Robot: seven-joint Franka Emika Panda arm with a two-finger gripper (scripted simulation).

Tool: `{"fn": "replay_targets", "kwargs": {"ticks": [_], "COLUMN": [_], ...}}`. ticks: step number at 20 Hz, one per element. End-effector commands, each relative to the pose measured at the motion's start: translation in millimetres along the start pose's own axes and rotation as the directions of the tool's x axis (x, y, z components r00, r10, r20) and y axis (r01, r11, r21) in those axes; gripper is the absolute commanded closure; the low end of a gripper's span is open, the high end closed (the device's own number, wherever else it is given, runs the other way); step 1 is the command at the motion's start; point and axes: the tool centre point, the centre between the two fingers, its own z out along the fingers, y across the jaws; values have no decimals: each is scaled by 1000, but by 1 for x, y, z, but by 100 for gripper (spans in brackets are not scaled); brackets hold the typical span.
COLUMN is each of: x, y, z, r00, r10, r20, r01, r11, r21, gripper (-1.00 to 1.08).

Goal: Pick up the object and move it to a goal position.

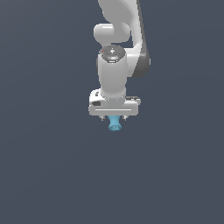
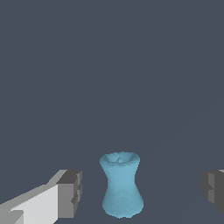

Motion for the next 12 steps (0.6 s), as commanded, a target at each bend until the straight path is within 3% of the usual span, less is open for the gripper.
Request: {"fn": "replay_targets", "kwargs": {"ticks": [1,12], "x": [0,4], "y": [0,7], "z": [0,-8], "r00": [1000,999], "r10": [0,40], "r20": [0,4], "r01": [0,-40], "r11": [1000,999], "r21": [0,16], "gripper": [-92,-92]}}
